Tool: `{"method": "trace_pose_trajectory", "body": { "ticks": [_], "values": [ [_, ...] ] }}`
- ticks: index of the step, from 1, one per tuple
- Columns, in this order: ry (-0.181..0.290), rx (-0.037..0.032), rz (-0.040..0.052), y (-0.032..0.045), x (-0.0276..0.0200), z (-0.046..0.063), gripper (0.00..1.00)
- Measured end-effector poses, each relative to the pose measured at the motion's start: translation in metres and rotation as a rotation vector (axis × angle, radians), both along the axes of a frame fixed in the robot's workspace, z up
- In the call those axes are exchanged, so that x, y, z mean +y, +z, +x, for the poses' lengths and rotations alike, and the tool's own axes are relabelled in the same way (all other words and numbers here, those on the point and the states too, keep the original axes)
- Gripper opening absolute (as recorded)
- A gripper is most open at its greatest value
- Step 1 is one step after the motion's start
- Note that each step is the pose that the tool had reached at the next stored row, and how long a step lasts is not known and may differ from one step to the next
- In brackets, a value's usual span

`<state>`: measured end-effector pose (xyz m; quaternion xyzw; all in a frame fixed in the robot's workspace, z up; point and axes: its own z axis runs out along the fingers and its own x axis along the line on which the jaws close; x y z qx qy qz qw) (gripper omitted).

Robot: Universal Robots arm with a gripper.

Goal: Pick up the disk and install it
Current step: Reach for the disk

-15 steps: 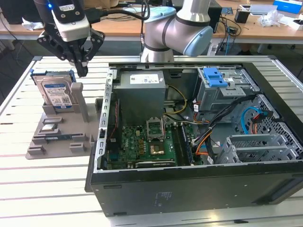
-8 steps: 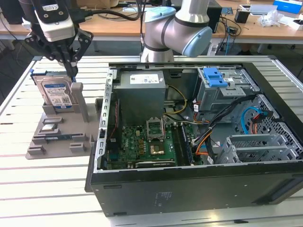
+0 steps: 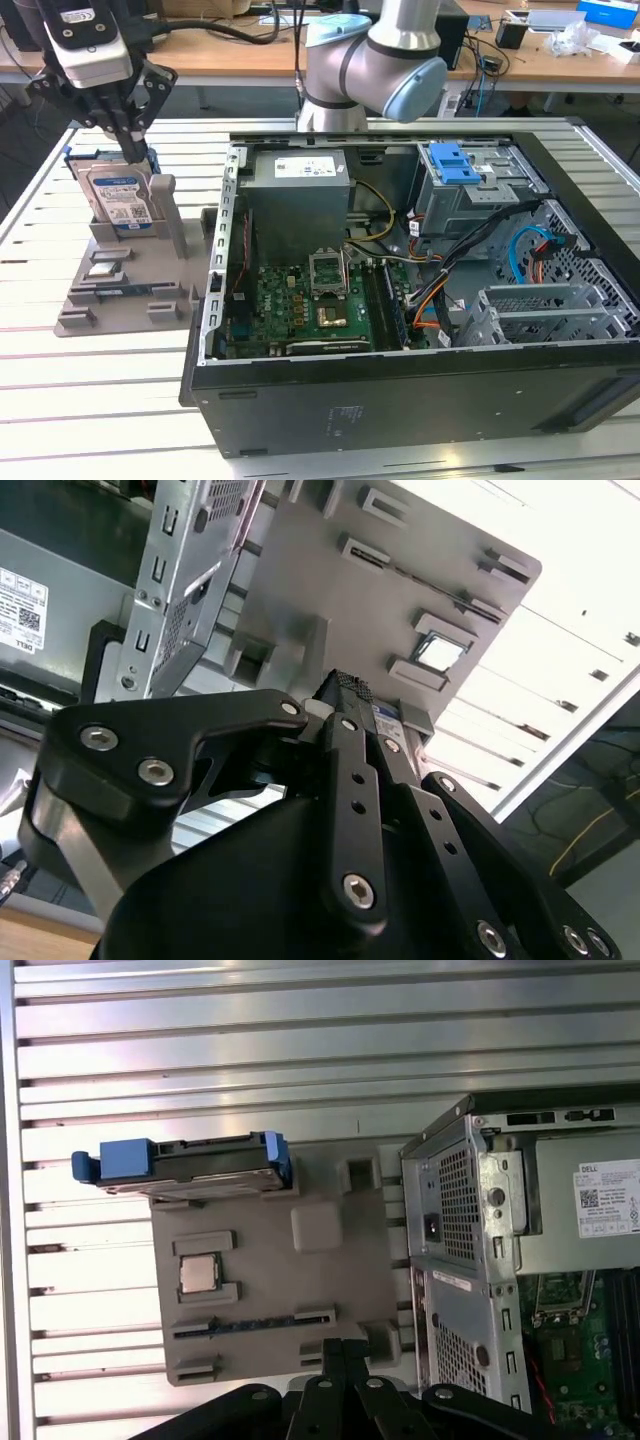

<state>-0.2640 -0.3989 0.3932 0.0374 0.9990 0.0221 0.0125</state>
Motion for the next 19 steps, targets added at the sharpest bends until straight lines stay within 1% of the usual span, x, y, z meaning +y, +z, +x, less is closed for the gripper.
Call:
{"method": "trace_pose_trajectory", "body": {
  "ticks": [11, 19],
  "values": [
    [0.000, 0.0000, 0.0000, 0.0000, 0.0000, -0.022, 0.11],
    [0.000, 0.0001, -0.0001, 0.0001, 0.0000, -0.034, 0.11]
  ]
}}
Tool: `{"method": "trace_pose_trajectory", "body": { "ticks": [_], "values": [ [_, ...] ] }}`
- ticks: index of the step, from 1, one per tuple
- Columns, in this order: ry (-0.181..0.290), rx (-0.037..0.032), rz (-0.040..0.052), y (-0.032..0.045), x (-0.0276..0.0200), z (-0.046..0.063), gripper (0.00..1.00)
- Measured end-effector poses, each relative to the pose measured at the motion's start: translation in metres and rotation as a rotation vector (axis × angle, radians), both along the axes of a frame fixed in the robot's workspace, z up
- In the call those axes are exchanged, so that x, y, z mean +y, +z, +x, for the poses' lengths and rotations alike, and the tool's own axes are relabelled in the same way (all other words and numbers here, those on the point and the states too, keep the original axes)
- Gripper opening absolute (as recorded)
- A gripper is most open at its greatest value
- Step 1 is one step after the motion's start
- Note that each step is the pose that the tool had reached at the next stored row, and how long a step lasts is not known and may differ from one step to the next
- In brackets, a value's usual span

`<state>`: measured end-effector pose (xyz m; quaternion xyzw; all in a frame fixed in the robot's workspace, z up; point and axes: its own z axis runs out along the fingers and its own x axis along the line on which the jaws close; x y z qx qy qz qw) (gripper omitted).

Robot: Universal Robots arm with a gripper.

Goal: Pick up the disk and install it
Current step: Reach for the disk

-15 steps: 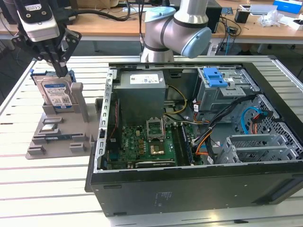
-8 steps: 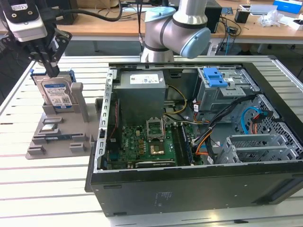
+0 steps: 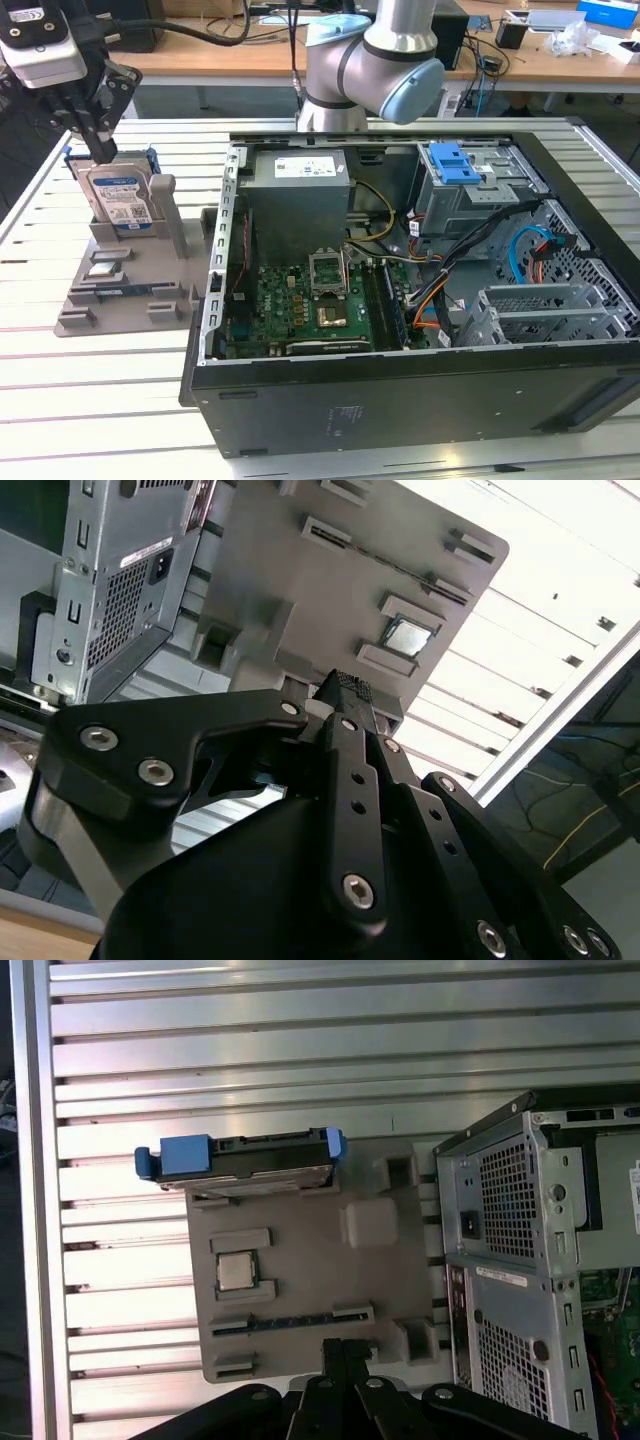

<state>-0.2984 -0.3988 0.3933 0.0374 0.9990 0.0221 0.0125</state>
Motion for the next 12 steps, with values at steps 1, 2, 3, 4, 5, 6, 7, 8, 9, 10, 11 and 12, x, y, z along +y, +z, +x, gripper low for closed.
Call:
{"method": "trace_pose_trajectory", "body": {
  "ticks": [1, 2, 3, 4, 5, 6, 7, 8, 9, 10, 11, 12],
  "values": [
    [0.000, 0.0000, 0.0000, 0.0000, 0.0000, -0.003, 0.11],
    [0.000, 0.0000, 0.0000, 0.0000, 0.0000, -0.007, 0.11],
    [0.000, 0.0000, 0.0001, 0.0000, 0.0000, -0.008, 0.11],
    [0.000, -0.0001, 0.0001, -0.0001, 0.0000, -0.010, 0.11],
    [0.000, -0.0001, 0.0000, 0.0000, 0.0000, -0.011, 0.11],
    [0.000, -0.0001, 0.0000, -0.0001, 0.0000, -0.013, 0.11],
    [0.000, 0.0000, 0.0000, 0.0000, 0.0000, -0.015, 0.11],
    [0.000, -0.0001, 0.0000, 0.0000, 0.0000, -0.016, 0.11],
    [0.000, 0.0000, 0.0000, 0.0000, 0.0000, -0.019, 0.11],
    [0.000, -0.0001, 0.0000, 0.0000, 0.0000, -0.023, 0.11],
    [0.000, -0.0001, 0.0000, -0.0001, 0.0000, -0.025, 0.11],
    [0.000, 0.0000, 0.0000, 0.0000, 0.0000, -0.026, 0.11]
  ]
}}
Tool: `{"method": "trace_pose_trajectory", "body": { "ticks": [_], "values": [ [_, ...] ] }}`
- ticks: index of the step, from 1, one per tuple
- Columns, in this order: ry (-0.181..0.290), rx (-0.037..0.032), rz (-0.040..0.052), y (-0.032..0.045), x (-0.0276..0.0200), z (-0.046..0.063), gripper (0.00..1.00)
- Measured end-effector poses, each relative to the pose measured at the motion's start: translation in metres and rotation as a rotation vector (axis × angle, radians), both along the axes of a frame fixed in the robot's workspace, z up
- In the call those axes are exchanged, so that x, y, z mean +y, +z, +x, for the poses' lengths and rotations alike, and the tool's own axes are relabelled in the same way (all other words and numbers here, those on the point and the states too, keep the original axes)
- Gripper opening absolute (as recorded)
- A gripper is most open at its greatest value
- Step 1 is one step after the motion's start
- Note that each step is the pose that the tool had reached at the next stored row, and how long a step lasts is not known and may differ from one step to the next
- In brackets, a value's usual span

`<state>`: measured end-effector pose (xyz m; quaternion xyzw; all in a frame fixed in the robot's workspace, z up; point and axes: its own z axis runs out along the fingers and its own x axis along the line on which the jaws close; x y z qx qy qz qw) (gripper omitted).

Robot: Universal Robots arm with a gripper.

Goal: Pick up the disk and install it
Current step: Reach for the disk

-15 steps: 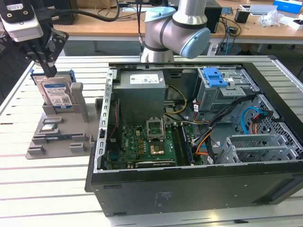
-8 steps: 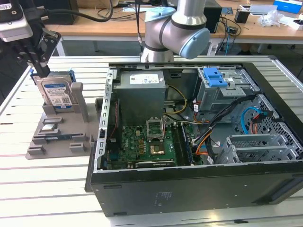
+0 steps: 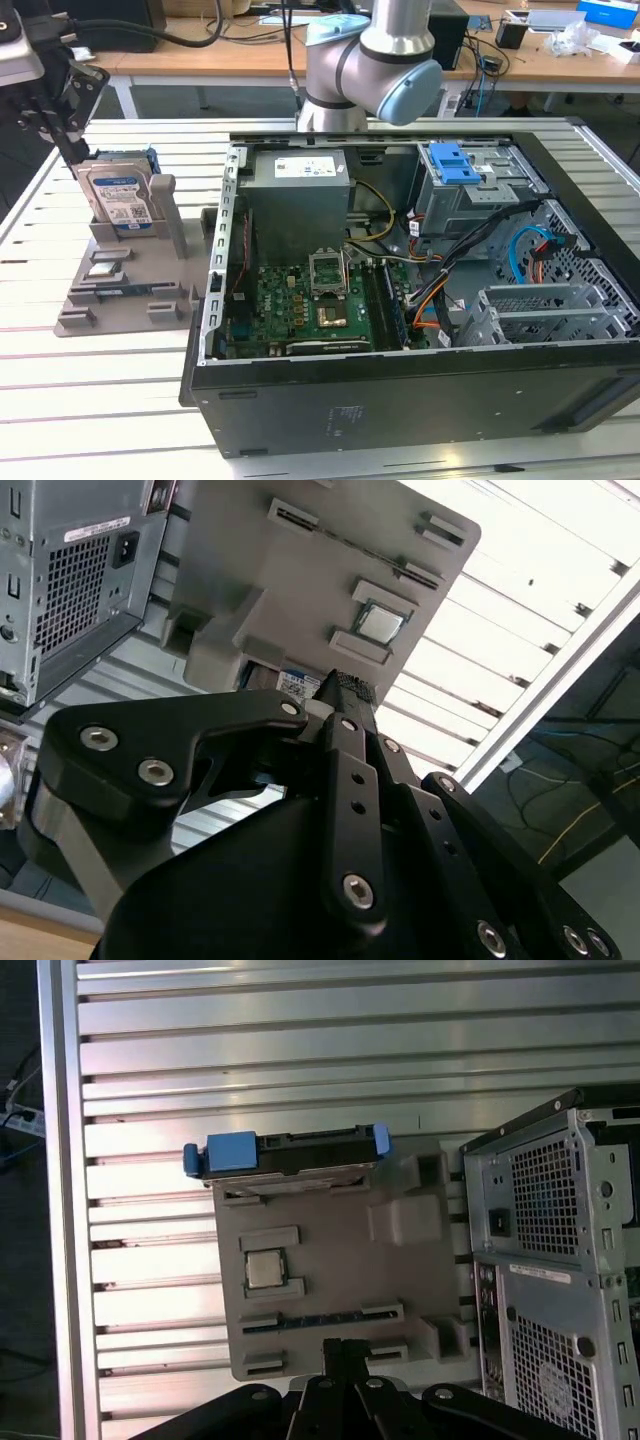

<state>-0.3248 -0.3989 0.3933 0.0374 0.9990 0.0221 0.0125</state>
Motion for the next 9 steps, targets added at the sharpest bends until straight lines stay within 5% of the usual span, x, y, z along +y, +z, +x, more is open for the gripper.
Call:
{"method": "trace_pose_trajectory", "body": {
  "ticks": [9],
  "values": [
    [0.000, 0.0000, 0.0000, 0.0000, 0.0000, -0.020, 0.11]
  ]
}}
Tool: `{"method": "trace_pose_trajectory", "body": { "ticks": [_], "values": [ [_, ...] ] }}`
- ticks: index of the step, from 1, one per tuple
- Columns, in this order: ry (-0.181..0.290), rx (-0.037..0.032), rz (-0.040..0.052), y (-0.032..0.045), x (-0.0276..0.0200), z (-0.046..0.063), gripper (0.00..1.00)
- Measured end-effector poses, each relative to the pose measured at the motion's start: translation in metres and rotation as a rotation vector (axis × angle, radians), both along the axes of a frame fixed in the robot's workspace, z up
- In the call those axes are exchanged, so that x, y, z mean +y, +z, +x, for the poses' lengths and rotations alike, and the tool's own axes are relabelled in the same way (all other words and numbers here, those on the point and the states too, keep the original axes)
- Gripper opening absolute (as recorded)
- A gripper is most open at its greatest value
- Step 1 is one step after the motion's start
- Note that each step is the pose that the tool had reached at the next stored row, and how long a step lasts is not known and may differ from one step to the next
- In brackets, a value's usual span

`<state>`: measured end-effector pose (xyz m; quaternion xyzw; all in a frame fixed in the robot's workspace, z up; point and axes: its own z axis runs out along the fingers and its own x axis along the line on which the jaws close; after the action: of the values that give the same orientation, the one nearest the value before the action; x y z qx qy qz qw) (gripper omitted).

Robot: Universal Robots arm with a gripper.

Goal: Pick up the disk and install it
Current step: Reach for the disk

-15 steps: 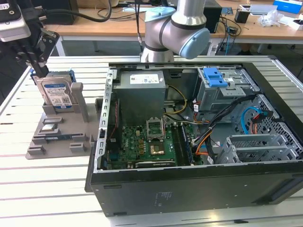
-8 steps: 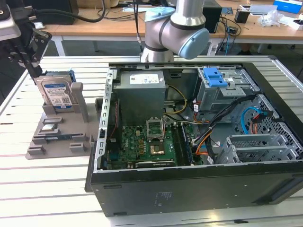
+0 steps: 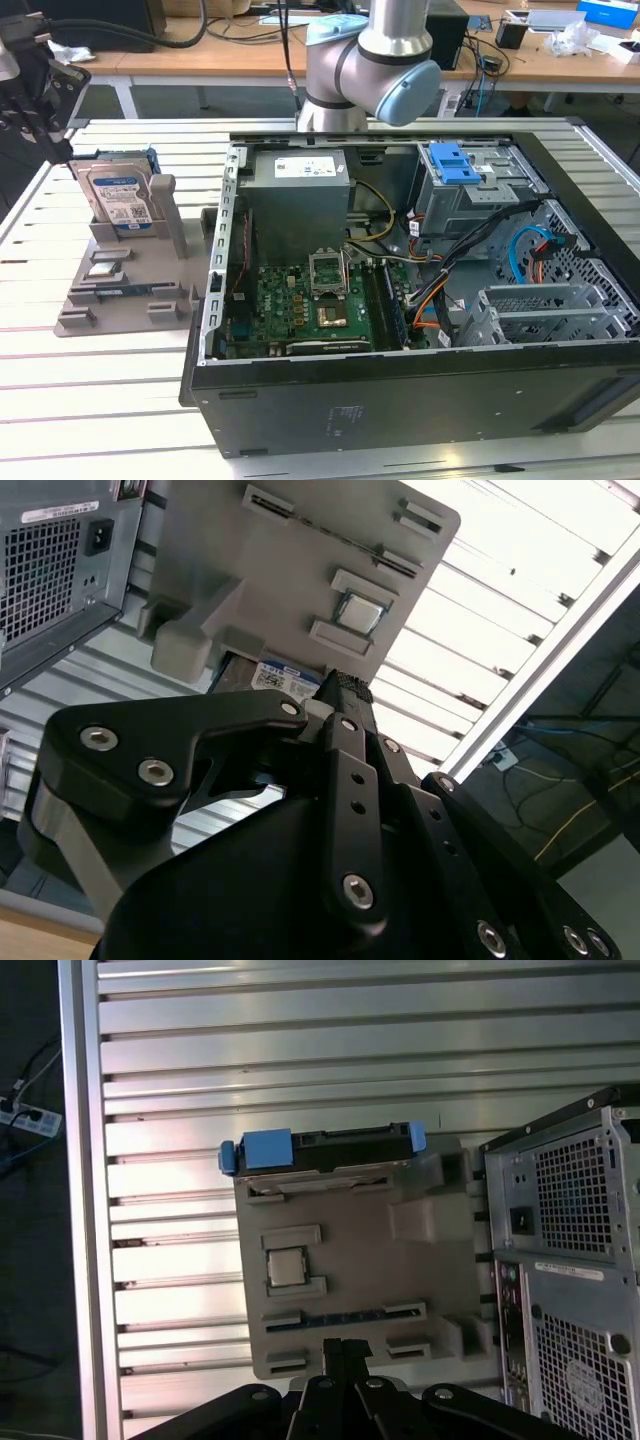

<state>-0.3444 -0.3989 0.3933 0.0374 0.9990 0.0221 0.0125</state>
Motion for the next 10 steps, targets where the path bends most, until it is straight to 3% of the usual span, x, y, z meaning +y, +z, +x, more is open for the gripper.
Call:
{"method": "trace_pose_trajectory", "body": {
  "ticks": [7, 9, 10],
  "values": [
    [0.000, 0.0000, 0.0000, -0.0001, 0.0031, -0.022, 0.11],
    [0.000, 0.0000, 0.0001, -0.0004, 0.0063, -0.030, 0.11],
    [0.000, 0.0000, 0.0000, -0.0008, 0.0113, -0.031, 0.11]
  ]
}}
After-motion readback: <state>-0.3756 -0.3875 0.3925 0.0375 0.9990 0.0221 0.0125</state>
